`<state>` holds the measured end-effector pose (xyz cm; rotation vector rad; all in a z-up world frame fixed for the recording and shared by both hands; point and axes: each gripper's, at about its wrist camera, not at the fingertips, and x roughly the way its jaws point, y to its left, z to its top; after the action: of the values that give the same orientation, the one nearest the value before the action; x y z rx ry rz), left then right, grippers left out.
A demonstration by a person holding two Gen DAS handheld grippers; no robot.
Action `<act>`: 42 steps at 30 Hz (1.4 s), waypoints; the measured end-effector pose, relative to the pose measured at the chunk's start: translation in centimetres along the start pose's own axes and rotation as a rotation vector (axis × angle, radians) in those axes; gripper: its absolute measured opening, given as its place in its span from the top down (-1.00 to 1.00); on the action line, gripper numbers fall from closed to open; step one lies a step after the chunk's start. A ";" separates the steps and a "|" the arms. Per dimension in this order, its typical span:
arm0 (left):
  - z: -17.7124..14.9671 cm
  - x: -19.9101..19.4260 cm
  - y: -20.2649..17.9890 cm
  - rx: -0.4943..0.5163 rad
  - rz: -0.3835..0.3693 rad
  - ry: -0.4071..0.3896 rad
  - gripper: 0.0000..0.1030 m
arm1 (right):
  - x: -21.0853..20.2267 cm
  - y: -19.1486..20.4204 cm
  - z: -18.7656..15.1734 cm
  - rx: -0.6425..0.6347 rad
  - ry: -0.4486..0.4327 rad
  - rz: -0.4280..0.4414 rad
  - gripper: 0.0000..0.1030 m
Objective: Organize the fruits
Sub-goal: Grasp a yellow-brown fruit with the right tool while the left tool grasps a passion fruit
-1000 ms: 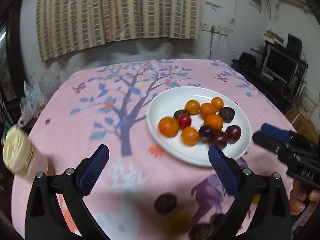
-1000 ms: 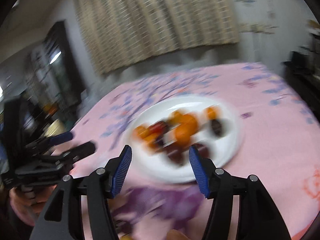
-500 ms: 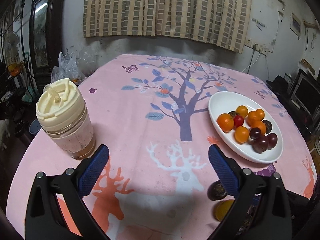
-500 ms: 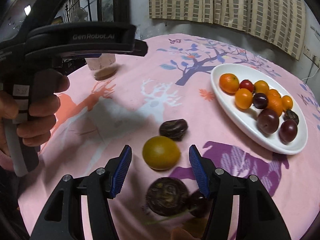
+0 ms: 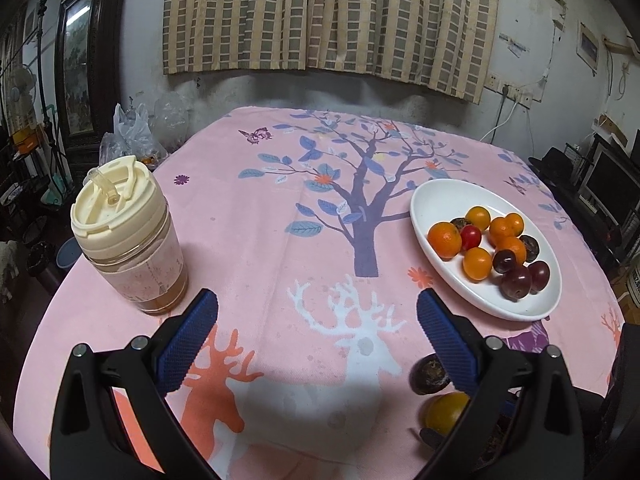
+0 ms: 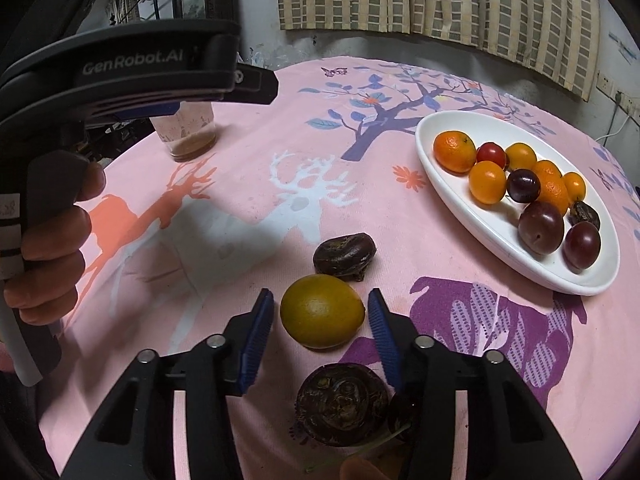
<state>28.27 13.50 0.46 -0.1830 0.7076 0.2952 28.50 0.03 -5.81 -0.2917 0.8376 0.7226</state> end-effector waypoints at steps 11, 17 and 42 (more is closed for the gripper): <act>0.0 0.1 0.4 -0.011 0.004 0.006 -0.90 | -0.7 -0.8 0.1 0.024 -0.012 0.006 0.17; -1.1 1.4 -1.3 0.043 -0.039 0.076 -0.90 | -4.3 -5.4 0.9 0.198 -0.142 -0.036 0.17; -6.3 5.1 -8.8 0.346 -0.216 0.234 0.37 | -7.0 -11.1 0.3 0.396 -0.223 -0.111 0.16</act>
<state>30.99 4.63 -7.02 0.0375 0.9506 -0.0586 33.10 -11.13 -0.76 0.0961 0.7264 0.4624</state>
